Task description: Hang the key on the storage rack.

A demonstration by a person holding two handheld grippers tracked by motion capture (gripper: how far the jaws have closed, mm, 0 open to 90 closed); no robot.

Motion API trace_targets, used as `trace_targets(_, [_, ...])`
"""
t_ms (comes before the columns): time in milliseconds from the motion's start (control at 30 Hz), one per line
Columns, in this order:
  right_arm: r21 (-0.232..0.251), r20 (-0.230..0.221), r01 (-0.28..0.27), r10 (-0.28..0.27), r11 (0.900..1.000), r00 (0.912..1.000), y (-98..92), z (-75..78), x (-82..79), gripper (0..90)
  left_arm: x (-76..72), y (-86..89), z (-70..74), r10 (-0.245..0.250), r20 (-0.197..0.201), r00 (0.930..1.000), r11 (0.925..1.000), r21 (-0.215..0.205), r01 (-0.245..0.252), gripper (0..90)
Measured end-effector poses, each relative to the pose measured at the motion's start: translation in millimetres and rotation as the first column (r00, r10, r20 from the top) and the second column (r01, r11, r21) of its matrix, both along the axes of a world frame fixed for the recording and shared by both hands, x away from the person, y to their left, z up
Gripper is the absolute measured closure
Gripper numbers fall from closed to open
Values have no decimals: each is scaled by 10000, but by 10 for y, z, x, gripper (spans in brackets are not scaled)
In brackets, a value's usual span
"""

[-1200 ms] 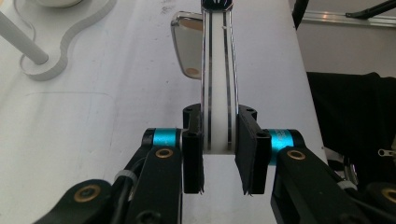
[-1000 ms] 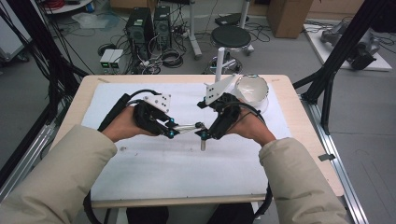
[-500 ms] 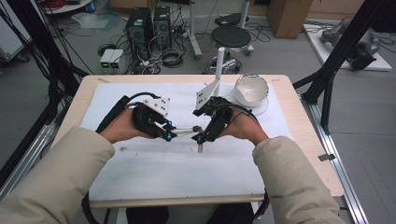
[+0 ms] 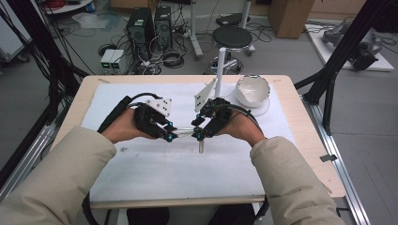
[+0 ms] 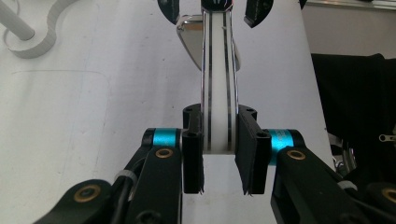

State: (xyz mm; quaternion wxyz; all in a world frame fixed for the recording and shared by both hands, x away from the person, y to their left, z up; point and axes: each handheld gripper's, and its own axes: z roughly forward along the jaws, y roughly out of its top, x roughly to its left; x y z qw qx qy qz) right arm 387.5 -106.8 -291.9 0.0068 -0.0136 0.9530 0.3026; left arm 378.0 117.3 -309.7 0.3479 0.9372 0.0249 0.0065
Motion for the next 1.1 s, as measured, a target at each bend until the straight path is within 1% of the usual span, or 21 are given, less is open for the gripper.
trace_targets(33, [-99, -52, 130, -131, 9999, 9999, 7, -5, 0, 539, 5, -3, 0, -78, 35, 10000, 9999, 109, 78, 737])
trace_targets(167, [-145, -33, 72, -73, 9999, 10000, 23, -13, 6, 559, 4, -3, -7, -9, -30, 10000, 9999, 103, 9, 737])
trace_targets(233, [-168, -32, 44, -44, 9999, 10000, 27, -15, 3, 563, 11, 0, -6, -19, -3, 10000, 9999, 136, 19, 737])
trace_targets(267, [-213, 32, 42, -41, 9998, 10000, 27, -10, -5, 583, 15, 1, -11, -4, -23, 10000, 9999, 139, 5, 737])
trace_targets(333, [-189, 56, -6, 7, 9998, 10000, 30, -10, 0, 593, 13, -1, -15, 22, -23, 10000, 9999, 138, -22, 737])
trace_targets(533, [-294, -35, -118, 117, 9995, 9999, 37, -21, 3, 609, 17, -5, -25, 31, -78, 10000, 9998, 172, -29, 737])
trace_targets(567, [-304, 25, -175, 176, 9994, 9998, 41, -21, 8, 626, 19, -6, -24, 23, -60, 10000, 9998, 213, -21, 737])
trace_targets(600, [-309, 32, -169, 170, 9994, 9999, 43, -24, 8, 633, 18, -10, -31, 43, -95, 9999, 9999, 151, -42, 737])
trace_targets(667, [-333, 8, -185, 186, 9993, 9998, 46, -27, 9, 644, 23, -8, -29, 14, -100, 9999, 9998, 190, -12, 737])
trace_targets(700, [-395, 57, -247, 249, 9989, 9997, 56, -34, 8, 670, 25, -7, -29, 4, -96, 10000, 9998, 186, -2, 737])
trace_targets(733, [-395, 57, -247, 249, 9989, 9997, 56, -34, 8, 670, 26, -7, -28, -1, -97, 10000, 9998, 189, 3, 737])
trace_targets(767, [-452, 39, -330, 332, 9984, 9994, 64, -40, 8, 704, 24, -8, -31, 51, -93, 9999, 9999, 127, -50, 737])
trace_targets(800, [-452, 39, -330, 332, 9984, 9994, 64, -40, 8, 704, 25, -5, -27, -13, -97, 10000, 9998, 179, 15, 737])
trace_targets(833, [-464, 97, -374, 379, 9982, 9992, 67, -43, 7, 730, 24, -7, -30, -4, -101, 9999, 9999, 171, 6, 736])
trace_targets(867, [-447, 313, -412, 426, 9982, 9986, 67, -43, 6, 734, 27, -6, -26, 1, -18, 10000, 9998, 208, 0, 737])
trace_targets(900, [-512, 229, -393, 405, 9979, 9989, 68, -46, 0, 737, 28, -2, -25, -14, -61, 10000, 9998, 217, 15, 737])
trace_targets(1033, [-521, 305, -500, 517, 9974, 9982, 78, -72, 3, 742, 29, -6, -36, -60, -67, 10000, 9998, 187, 61, 736])
trace_targets(1067, [-563, 224, -407, 420, 9976, 9989, 70, -71, -3, 743, 30, -5, -35, -84, -75, 9999, 9998, 171, 85, 736])
trace_targets(1100, [-464, 231, -476, 487, 9978, 9985, 66, -75, 4, 743, 27, -5, -35, -78, -100, 9999, 9999, 126, 79, 736])
